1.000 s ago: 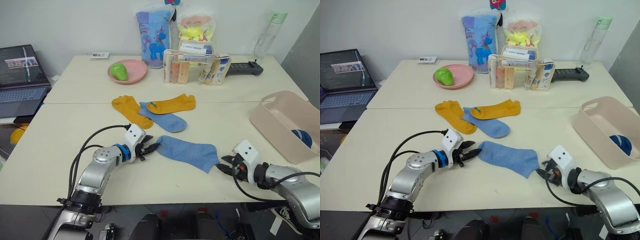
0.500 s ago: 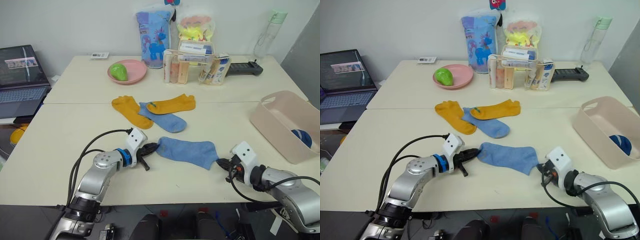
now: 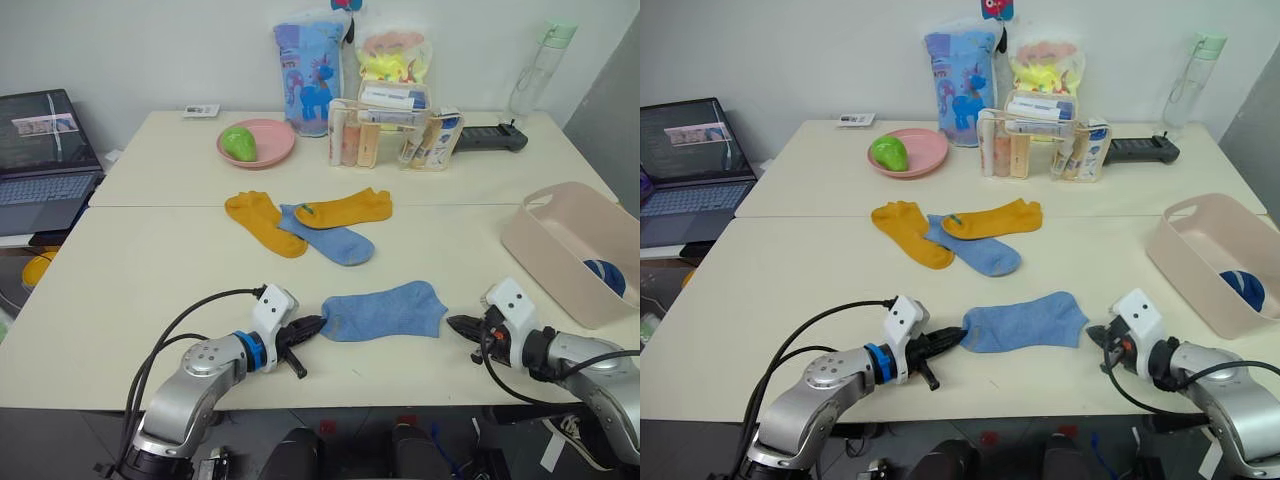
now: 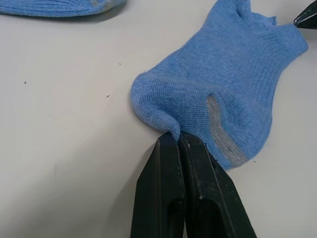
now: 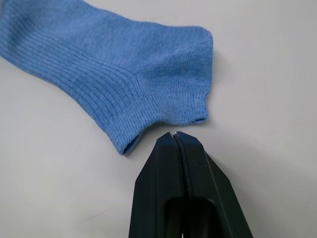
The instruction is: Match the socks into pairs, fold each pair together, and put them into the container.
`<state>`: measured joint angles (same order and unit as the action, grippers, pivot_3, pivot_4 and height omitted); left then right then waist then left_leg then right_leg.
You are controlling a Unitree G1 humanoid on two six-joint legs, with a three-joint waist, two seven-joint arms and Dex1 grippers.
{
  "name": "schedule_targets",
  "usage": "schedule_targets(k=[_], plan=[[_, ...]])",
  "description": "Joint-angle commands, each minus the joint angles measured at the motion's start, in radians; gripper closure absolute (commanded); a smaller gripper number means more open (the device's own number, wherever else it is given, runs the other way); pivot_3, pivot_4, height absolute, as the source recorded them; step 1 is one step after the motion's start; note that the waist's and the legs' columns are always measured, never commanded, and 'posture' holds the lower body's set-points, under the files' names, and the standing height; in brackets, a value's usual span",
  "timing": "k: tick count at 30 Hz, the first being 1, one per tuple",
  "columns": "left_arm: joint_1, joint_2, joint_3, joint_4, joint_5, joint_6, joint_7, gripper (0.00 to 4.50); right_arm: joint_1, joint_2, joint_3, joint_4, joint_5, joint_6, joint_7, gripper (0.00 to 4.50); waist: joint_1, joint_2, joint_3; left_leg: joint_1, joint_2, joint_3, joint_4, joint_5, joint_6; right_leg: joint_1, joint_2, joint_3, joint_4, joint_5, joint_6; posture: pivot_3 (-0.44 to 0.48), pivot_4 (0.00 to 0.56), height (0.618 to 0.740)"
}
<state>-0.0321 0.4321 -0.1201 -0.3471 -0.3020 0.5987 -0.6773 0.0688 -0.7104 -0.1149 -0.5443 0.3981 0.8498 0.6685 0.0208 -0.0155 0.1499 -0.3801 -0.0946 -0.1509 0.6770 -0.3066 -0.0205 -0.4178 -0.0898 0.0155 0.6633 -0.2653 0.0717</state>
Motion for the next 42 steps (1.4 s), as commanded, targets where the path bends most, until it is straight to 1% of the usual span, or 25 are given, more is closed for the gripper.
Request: schedule_targets(k=[1,5,16,19,20,24,34,40,42], plan=[[-0.033,0.003,0.000,-0.006,0.001,-0.021,0.004,4.50,-0.021,0.009,-0.012,-0.037,0.042,0.027,-0.008,3.42,0.000,0.000,0.000,0.000,0.000,0.000,0.000,0.000,0.000,0.000,0.000,0.000,0.000,0.000,0.000,0.000,0.150,0.740],[-0.038,0.011,-0.006,-0.001,0.004,-0.027,0.000,4.50,-0.022,0.029,-0.014,-0.041,0.060,0.061,-0.035,2.21,0.000,0.000,0.000,0.000,0.000,0.000,0.000,0.000,0.000,0.000,0.000,0.000,0.000,0.000,0.000,0.000,0.150,0.740],[-0.045,0.021,-0.016,0.007,0.007,-0.035,-0.009,4.50,-0.018,0.093,0.012,-0.007,0.081,0.078,-0.075,2.21,0.000,0.000,0.000,0.000,0.000,0.000,0.000,0.000,0.000,0.000,0.000,0.000,0.000,0.000,0.000,0.000,0.150,0.740],[-0.048,0.023,-0.017,0.010,0.010,-0.039,-0.011,4.50,-0.019,0.111,0.013,-0.003,0.102,0.075,-0.067,2.80,0.000,0.000,0.000,0.000,0.000,0.000,0.000,0.000,0.000,0.000,0.000,0.000,0.000,0.000,0.000,0.000,0.150,0.740],[-0.049,0.023,-0.017,0.013,0.012,-0.040,-0.011,4.50,-0.020,0.114,0.014,-0.002,0.106,0.074,-0.064,3.08,-0.001,0.000,0.000,0.000,0.000,0.000,0.000,0.000,0.000,0.000,0.000,0.000,0.000,0.000,0.000,0.000,0.150,0.740],[-0.049,0.021,-0.020,0.014,0.014,-0.044,-0.013,4.50,-0.004,0.108,0.007,0.000,0.105,0.064,-0.069,4.49,0.000,0.000,0.000,0.000,0.000,0.000,0.000,0.000,0.000,0.000,0.000,0.000,0.000,0.000,0.000,0.000,0.150,0.740],[-0.062,0.017,-0.036,0.039,0.024,-0.064,-0.010,4.50,0.133,0.086,-0.096,-0.109,0.162,0.080,-0.079,4.49,0.002,0.000,0.000,0.000,0.000,0.000,0.000,0.000,0.000,0.000,0.000,0.000,0.000,0.000,0.000,0.000,0.150,0.740],[-0.040,0.022,-0.025,0.050,0.024,-0.068,-0.008,4.50,0.151,0.091,-0.048,-0.132,0.148,0.072,-0.102,4.49,0.001,0.000,0.000,0.001,0.000,0.000,0.000,0.000,0.000,0.001,0.000,0.000,0.000,0.000,0.000,0.000,0.150,0.740],[-0.037,0.021,-0.017,0.045,0.017,-0.066,-0.007,4.07,0.146,0.087,-0.047,-0.129,0.147,0.065,-0.101,4.50,0.001,0.000,0.000,0.001,0.000,0.000,0.000,0.000,0.000,0.001,0.000,0.000,0.000,0.000,0.000,0.000,0.150,0.740]])
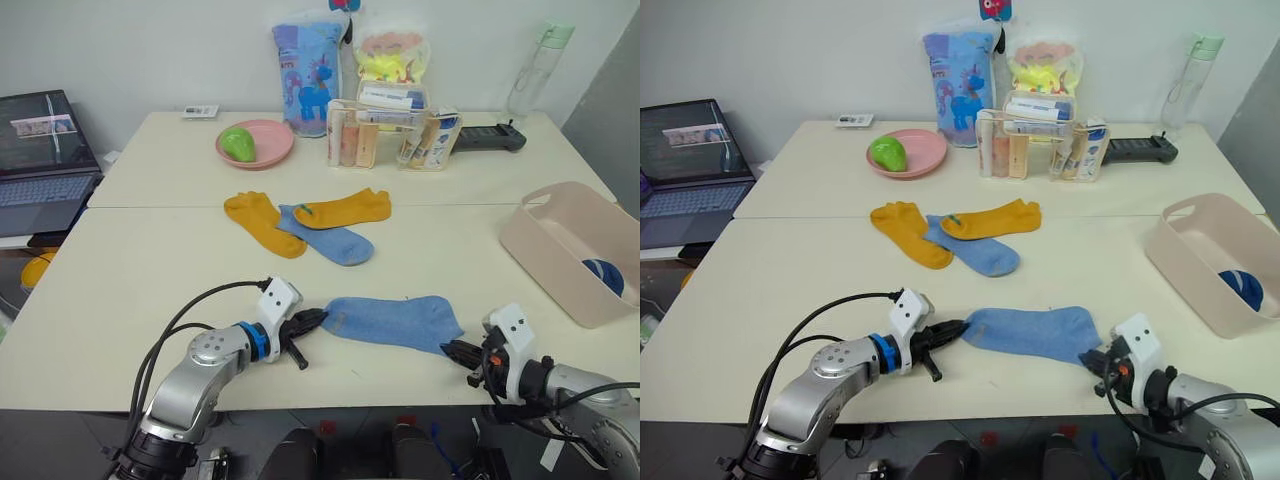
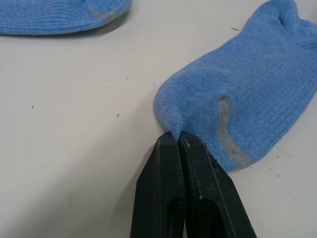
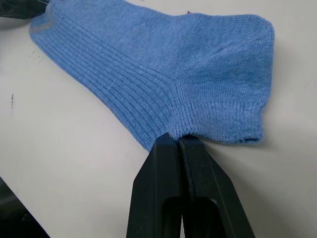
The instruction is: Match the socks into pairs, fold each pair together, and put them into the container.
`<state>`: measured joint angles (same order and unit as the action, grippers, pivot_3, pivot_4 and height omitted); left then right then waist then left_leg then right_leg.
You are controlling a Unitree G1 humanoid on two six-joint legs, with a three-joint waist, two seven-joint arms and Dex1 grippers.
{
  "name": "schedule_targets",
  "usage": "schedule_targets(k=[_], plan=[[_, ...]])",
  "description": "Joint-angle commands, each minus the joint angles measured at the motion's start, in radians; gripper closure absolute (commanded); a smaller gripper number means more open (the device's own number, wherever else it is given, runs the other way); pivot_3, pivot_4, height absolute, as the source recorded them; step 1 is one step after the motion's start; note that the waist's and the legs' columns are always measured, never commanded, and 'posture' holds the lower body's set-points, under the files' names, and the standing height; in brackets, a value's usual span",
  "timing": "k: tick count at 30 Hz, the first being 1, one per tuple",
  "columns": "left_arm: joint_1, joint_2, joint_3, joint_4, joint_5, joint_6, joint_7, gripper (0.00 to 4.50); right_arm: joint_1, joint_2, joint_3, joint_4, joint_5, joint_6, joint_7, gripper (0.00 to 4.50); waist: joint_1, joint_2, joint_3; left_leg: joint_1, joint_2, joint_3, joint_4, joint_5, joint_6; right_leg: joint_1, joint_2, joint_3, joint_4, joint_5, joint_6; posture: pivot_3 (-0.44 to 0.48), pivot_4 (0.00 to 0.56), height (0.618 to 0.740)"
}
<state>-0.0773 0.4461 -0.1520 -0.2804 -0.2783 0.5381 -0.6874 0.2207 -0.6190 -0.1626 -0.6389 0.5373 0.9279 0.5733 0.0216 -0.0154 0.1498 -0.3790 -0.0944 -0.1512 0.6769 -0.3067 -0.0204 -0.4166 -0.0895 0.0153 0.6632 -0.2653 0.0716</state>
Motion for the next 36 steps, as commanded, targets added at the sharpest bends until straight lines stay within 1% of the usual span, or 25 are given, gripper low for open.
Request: schedule_targets(k=[1,4,6,8,9,10,11,13,15,17,19,23,26,29,36], plan=[[0.008,0.007,0.016,-0.023,-0.008,-0.006,0.004,3.85,-0.007,-0.006,0.001,-0.034,0.008,-0.015,-0.006,4.50,0.000,0.000,0.000,0.000,0.000,0.000,0.000,0.000,0.000,0.000,0.000,0.000,0.000,0.000,0.000,0.000,0.150,0.740],[0.021,0.032,0.051,-0.029,-0.032,-0.024,-0.023,2.96,-0.004,-0.059,0.001,-0.026,-0.012,-0.071,0.049,3.82,0.000,0.000,0.000,0.001,0.000,0.000,0.000,0.000,0.000,0.001,0.000,0.000,0.000,0.000,0.000,0.000,0.150,0.740],[0.015,0.056,0.075,-0.016,-0.034,-0.061,-0.044,2.33,-0.008,-0.100,-0.011,-0.022,-0.012,-0.095,0.085,3.16,0.000,0.000,0.000,0.001,0.000,0.000,0.000,0.000,0.000,0.001,0.000,0.000,0.000,0.000,0.000,0.000,0.150,0.740],[0.003,0.119,0.077,0.025,0.009,-0.160,-0.096,1.76,0.010,-0.191,-0.029,-0.016,-0.038,-0.141,0.155,2.46,0.000,0.000,0.000,0.001,0.000,0.000,0.000,0.000,0.000,0.001,0.001,-0.001,0.000,0.000,0.000,0.000,0.150,0.740],[-0.001,0.145,0.076,0.044,0.024,-0.200,-0.119,1.76,0.020,-0.226,-0.041,-0.013,-0.041,-0.157,0.186,2.10,0.000,0.000,0.000,0.001,0.000,0.000,0.000,0.000,0.000,0.001,0.001,-0.001,-0.001,0.000,0.000,0.000,0.150,0.740],[-0.007,0.173,0.080,0.071,0.039,-0.244,-0.140,1.76,0.027,-0.256,-0.076,-0.007,-0.021,-0.158,0.221,1.84,0.002,0.001,0.000,0.001,0.000,0.000,0.000,0.000,0.000,0.002,0.001,-0.001,-0.001,0.000,0.000,0.000,0.150,0.740],[-0.015,0.196,0.093,0.092,0.033,-0.289,-0.176,1.76,0.042,-0.304,-0.113,0.001,-0.015,-0.179,0.281,1.84,0.003,0.001,0.000,0.001,0.000,0.000,0.000,0.000,0.000,0.002,0.001,-0.001,-0.002,0.000,0.000,0.000,0.150,0.740],[-0.029,0.246,0.087,0.111,0.027,-0.406,-0.280,1.76,0.055,-0.393,-0.127,0.018,-0.074,-0.300,0.382,1.84,0.002,0.001,0.001,0.001,0.000,0.001,0.000,-0.001,0.001,0.003,0.001,-0.002,-0.002,0.000,0.000,0.000,0.150,0.740],[-0.052,0.277,0.044,0.136,0.058,-0.520,-0.359,1.76,0.035,-0.432,-0.074,0.043,-0.147,-0.444,0.433,1.84,0.001,0.001,0.001,0.003,0.001,0.000,0.000,-0.001,0.002,0.006,0.001,-0.002,-0.003,0.000,0.000,0.000,0.150,0.740],[-0.076,0.277,0.014,0.161,0.078,-0.586,-0.396,1.76,0.011,-0.438,-0.021,0.069,-0.190,-0.530,0.457,1.84,0.002,0.001,0.001,0.007,0.001,-0.001,-0.001,-0.001,0.002,0.011,0.001,-0.004,-0.006,0.000,0.000,0.000,0.150,0.740],[-0.100,0.263,-0.011,0.182,0.088,-0.625,-0.419,1.76,-0.007,-0.435,0.029,0.090,-0.239,-0.621,0.481,1.84,0.001,0.001,0.001,0.008,0.001,0.000,-0.002,-0.002,0.003,0.012,0.000,-0.003,-0.006,0.000,0.000,0.000,0.150,0.740],[-0.169,0.203,-0.111,0.238,0.148,-0.733,-0.461,1.76,-0.048,-0.432,0.149,0.164,-0.348,-0.818,0.540,1.84,0.001,0.000,0.001,0.008,0.000,0.000,-0.001,-0.002,0.003,0.012,0.001,-0.003,-0.006,0.000,0.000,0.000,0.150,0.740],[-0.204,0.161,-0.158,0.306,0.184,-0.761,-0.467,1.76,-0.109,-0.414,0.206,0.248,-0.389,-0.870,0.550,1.84,0.000,0.000,0.001,0.009,0.000,0.001,-0.001,-0.002,0.003,0.012,0.001,-0.003,-0.006,0.000,0.000,0.000,0.150,0.740],[-0.219,0.145,-0.186,0.342,0.206,-0.776,-0.477,1.76,-0.147,-0.394,0.244,0.295,-0.407,-0.878,0.557,1.84,-0.002,0.000,0.001,0.009,0.001,0.002,-0.001,-0.002,0.003,0.011,0.002,-0.002,-0.005,0.000,0.000,0.000,0.150,0.740],[-0.248,0.120,-0.209,0.407,0.256,-0.760,-0.452,1.76,-0.185,-0.352,0.278,0.360,-0.432,-0.853,0.546,1.84,-0.001,0.000,0.001,0.011,0.000,0.001,-0.001,-0.002,0.003,0.013,0.003,-0.002,-0.005,0.000,0.000,0.000,0.150,0.740]])
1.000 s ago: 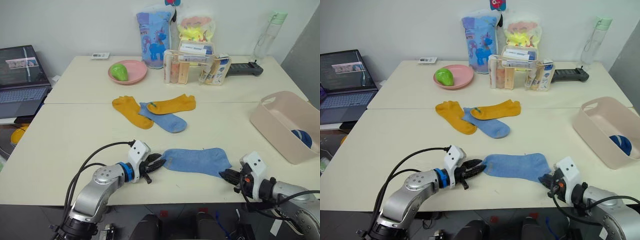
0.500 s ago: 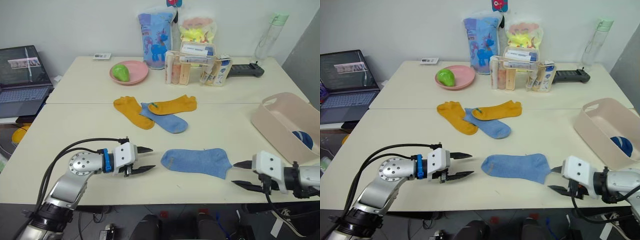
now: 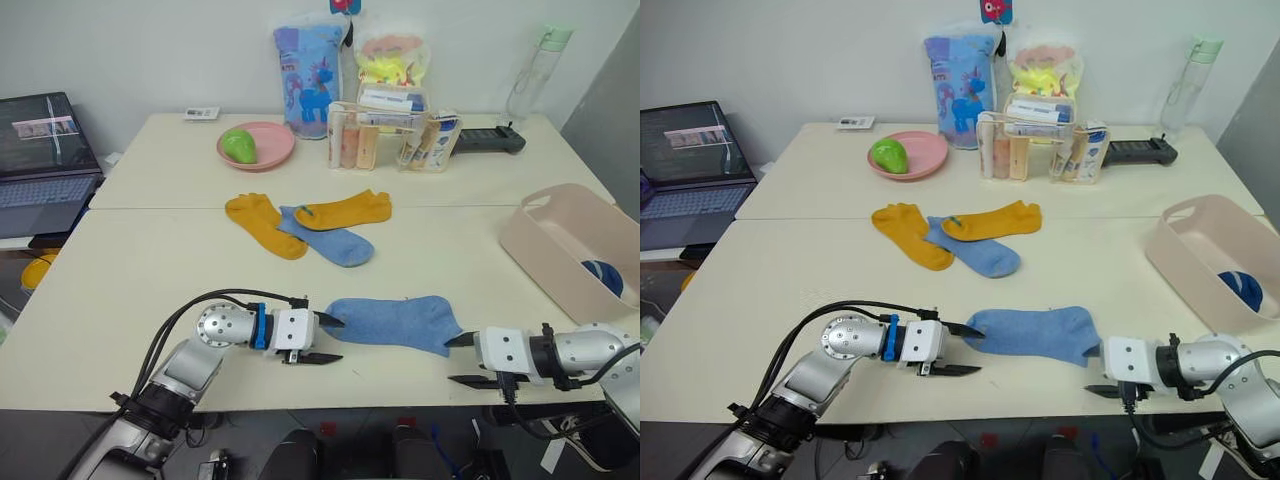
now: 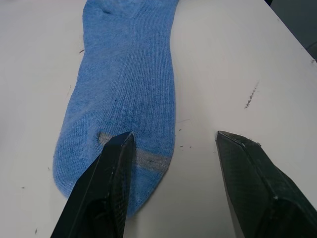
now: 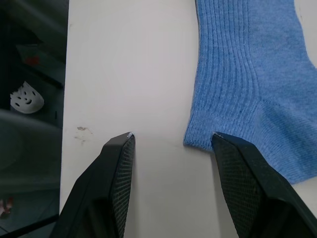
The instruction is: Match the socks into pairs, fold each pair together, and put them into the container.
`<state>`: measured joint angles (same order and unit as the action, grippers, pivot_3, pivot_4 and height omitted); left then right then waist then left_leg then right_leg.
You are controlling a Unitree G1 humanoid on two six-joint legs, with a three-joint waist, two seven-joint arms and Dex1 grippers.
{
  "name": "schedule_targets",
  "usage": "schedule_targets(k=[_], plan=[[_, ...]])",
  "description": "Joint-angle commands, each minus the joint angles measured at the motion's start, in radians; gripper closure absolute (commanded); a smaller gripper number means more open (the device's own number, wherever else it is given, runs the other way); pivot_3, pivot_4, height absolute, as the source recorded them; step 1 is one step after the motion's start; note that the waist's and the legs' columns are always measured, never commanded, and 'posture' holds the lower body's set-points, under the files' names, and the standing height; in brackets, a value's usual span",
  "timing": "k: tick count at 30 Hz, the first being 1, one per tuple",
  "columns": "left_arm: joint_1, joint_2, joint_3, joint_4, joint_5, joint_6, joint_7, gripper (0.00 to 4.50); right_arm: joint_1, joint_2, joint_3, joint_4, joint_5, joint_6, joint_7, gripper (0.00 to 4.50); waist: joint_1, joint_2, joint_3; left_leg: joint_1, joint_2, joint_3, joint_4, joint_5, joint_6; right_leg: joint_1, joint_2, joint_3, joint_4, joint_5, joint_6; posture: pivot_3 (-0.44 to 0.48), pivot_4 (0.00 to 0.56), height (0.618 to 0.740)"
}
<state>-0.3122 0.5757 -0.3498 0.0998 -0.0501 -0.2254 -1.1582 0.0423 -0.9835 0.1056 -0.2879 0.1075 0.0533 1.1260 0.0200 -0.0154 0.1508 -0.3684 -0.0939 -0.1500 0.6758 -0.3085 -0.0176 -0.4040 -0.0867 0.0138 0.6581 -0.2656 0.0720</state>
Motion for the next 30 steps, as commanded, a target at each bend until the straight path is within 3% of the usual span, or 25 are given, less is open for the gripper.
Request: schedule_targets(k=[1,5,8,11,14,23,30], plan=[[-0.016,-0.011,-0.012,0.035,0.031,0.001,0.017,1.76,-0.009,0.017,0.009,0.009,0.002,0.037,-0.007,1.84,0.000,0.000,0.000,0.001,0.000,0.000,0.000,0.000,0.000,0.001,0.000,0.000,0.000,0.000,0.000,0.000,0.150,0.740],[-0.019,-0.015,-0.017,0.059,0.050,0.013,0.023,2.65,-0.025,0.030,0.009,0.029,0.000,0.058,-0.006,1.82,0.000,0.000,0.000,0.001,0.000,0.000,0.000,0.000,0.000,0.001,0.000,0.001,0.000,0.000,0.000,0.000,0.150,0.740],[-0.020,-0.010,-0.022,0.062,0.052,0.020,0.016,3.57,-0.035,0.031,0.005,0.038,0.001,0.071,-0.004,2.44,0.000,0.000,0.000,0.002,0.000,0.000,0.000,0.000,0.000,0.001,0.000,0.001,0.001,0.000,0.000,0.000,0.150,0.740],[-0.024,-0.009,-0.023,0.066,0.048,0.022,0.011,4.50,-0.046,0.033,0.005,0.041,0.004,0.082,-0.004,3.51,0.000,0.000,0.000,0.002,0.000,0.000,0.000,0.000,0.000,0.001,0.000,0.001,0.001,0.000,0.000,0.000,0.150,0.740],[-0.031,-0.015,-0.022,0.070,0.047,0.028,0.013,4.50,-0.062,0.050,-0.002,0.039,0.015,0.118,-0.021,4.45,0.000,0.000,0.000,0.002,0.000,0.000,0.000,0.000,0.000,0.001,0.000,0.001,0.001,0.000,0.000,0.000,0.150,0.740],[-0.028,-0.013,-0.003,0.044,0.004,0.043,-0.005,4.50,-0.071,0.047,-0.020,-0.006,0.064,0.167,0.003,4.45,0.000,0.000,0.000,0.002,0.000,0.000,0.000,0.000,0.000,0.001,0.000,0.001,0.001,0.000,0.000,0.000,0.150,0.740],[0.009,0.040,0.065,-0.109,-0.103,0.135,-0.034,4.50,-0.066,0.028,-0.083,-0.221,0.228,0.363,0.012,4.45,-0.001,0.000,0.000,0.001,0.000,-0.001,0.000,0.000,0.000,-0.001,-0.001,0.002,0.001,0.000,0.000,0.000,0.150,0.740]])
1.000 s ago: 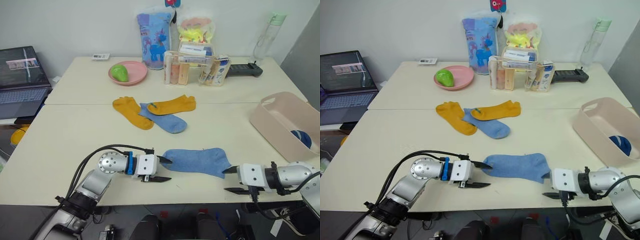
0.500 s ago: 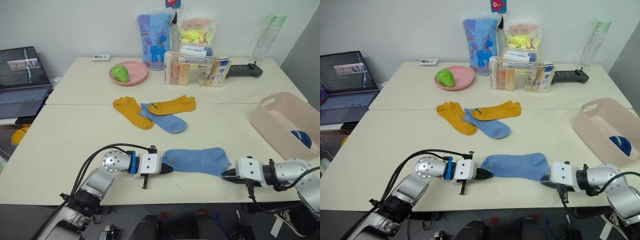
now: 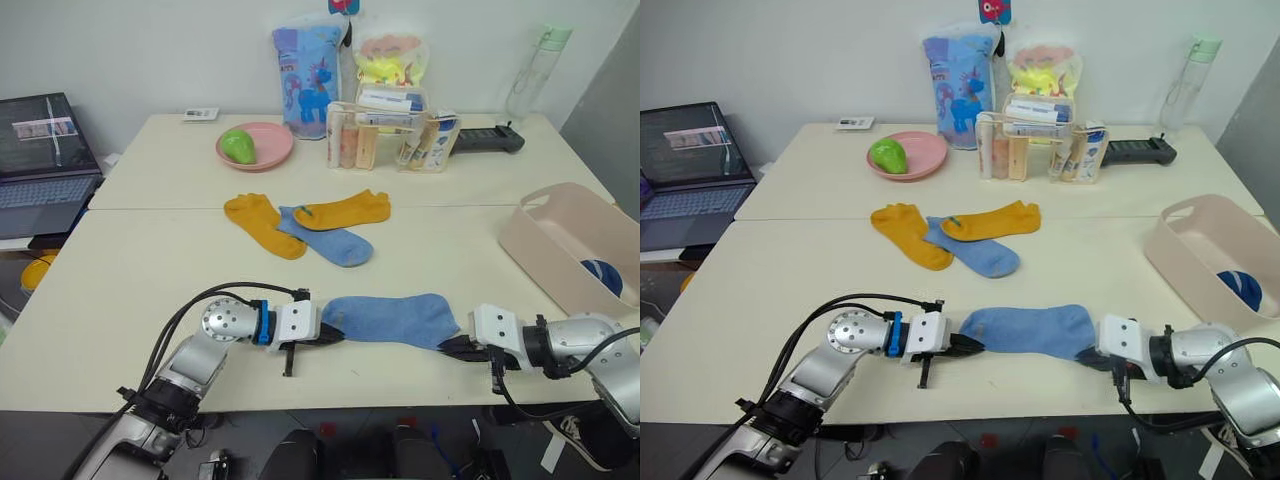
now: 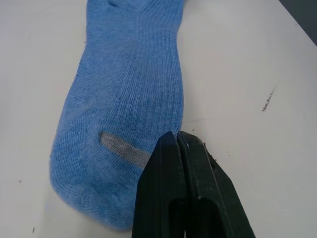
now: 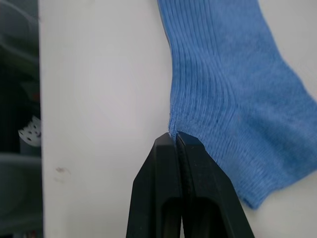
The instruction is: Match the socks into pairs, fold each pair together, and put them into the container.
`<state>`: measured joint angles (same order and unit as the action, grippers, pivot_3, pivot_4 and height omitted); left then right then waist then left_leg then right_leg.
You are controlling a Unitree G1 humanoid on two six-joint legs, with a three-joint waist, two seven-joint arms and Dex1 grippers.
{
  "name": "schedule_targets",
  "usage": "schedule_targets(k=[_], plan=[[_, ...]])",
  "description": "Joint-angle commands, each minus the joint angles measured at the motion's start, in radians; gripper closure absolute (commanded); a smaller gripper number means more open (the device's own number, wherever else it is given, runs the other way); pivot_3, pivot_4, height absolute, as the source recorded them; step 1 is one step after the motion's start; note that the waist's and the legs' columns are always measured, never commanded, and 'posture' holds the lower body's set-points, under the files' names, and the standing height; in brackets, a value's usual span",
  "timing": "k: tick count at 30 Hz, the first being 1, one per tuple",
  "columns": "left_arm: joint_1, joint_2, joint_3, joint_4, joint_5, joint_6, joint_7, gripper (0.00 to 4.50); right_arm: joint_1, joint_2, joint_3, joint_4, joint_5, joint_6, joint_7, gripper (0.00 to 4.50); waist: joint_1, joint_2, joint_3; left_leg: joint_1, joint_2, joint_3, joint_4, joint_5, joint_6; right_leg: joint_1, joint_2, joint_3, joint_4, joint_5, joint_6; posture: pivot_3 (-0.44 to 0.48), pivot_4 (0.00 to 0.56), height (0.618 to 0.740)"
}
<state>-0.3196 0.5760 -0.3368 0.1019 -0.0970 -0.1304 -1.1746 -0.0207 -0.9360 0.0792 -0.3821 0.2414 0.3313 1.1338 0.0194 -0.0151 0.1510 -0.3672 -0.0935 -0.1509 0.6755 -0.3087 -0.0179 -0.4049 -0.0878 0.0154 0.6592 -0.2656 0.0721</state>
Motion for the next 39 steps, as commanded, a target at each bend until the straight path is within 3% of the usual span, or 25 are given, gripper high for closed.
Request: schedule_targets(k=[1,9,12,14,19,27,39], plan=[[0.026,0.052,0.064,-0.148,-0.074,0.062,-0.020,4.50,0.004,-0.022,-0.067,-0.164,0.125,0.118,0.002,4.45,0.000,0.000,0.000,0.000,0.000,0.000,0.000,0.000,0.000,0.000,0.000,0.000,0.000,0.000,0.000,0.000,0.150,0.740],[0.159,0.231,0.152,-0.487,-0.298,0.387,-0.082,4.50,0.041,-0.090,-0.224,-0.361,0.483,0.437,-0.005,4.45,0.002,0.001,0.001,-0.001,0.000,-0.003,0.000,-0.003,0.002,0.000,-0.001,0.000,-0.002,0.000,0.000,0.000,0.150,0.740],[0.208,0.385,0.227,-0.611,-0.569,0.715,-0.137,4.50,0.084,-0.167,-0.291,-0.398,0.711,0.600,0.029,4.45,0.003,0.000,0.003,-0.001,0.000,-0.005,0.000,-0.004,0.005,0.001,-0.001,-0.001,-0.001,0.000,0.000,0.000,0.150,0.740],[0.217,0.428,0.234,-0.646,-0.646,0.801,-0.149,4.50,0.104,-0.200,-0.301,-0.400,0.767,0.639,0.038,4.45,0.002,0.001,0.004,-0.001,0.000,-0.005,0.000,-0.005,0.007,0.001,0.000,-0.002,-0.002,0.000,0.000,0.000,0.150,0.740],[0.195,0.350,0.159,-0.587,-0.576,0.835,-0.047,4.50,0.090,-0.180,-0.227,-0.336,0.662,0.577,-0.009,4.45,0.003,0.001,0.004,0.001,-0.001,-0.004,0.000,-0.006,0.007,0.003,0.000,-0.002,-0.003,0.000,0.000,0.000,0.150,0.740],[0.056,0.154,0.040,-0.381,-0.347,0.696,0.071,4.50,-0.096,-0.114,-0.024,-0.085,0.345,0.364,-0.033,4.45,0.005,0.000,0.005,0.000,-0.001,-0.003,0.000,-0.004,0.004,0.002,0.000,-0.001,-0.002,0.000,0.000,0.000,0.150,0.740],[-0.139,0.076,-0.051,-0.142,-0.156,0.554,0.012,4.50,-0.265,-0.025,0.098,0.130,0.131,0.205,-0.010,4.45,0.001,0.000,0.005,-0.001,0.000,-0.002,0.001,-0.004,0.002,0.000,0.000,0.000,-0.002,0.000,0.000,0.000,0.150,0.740]])
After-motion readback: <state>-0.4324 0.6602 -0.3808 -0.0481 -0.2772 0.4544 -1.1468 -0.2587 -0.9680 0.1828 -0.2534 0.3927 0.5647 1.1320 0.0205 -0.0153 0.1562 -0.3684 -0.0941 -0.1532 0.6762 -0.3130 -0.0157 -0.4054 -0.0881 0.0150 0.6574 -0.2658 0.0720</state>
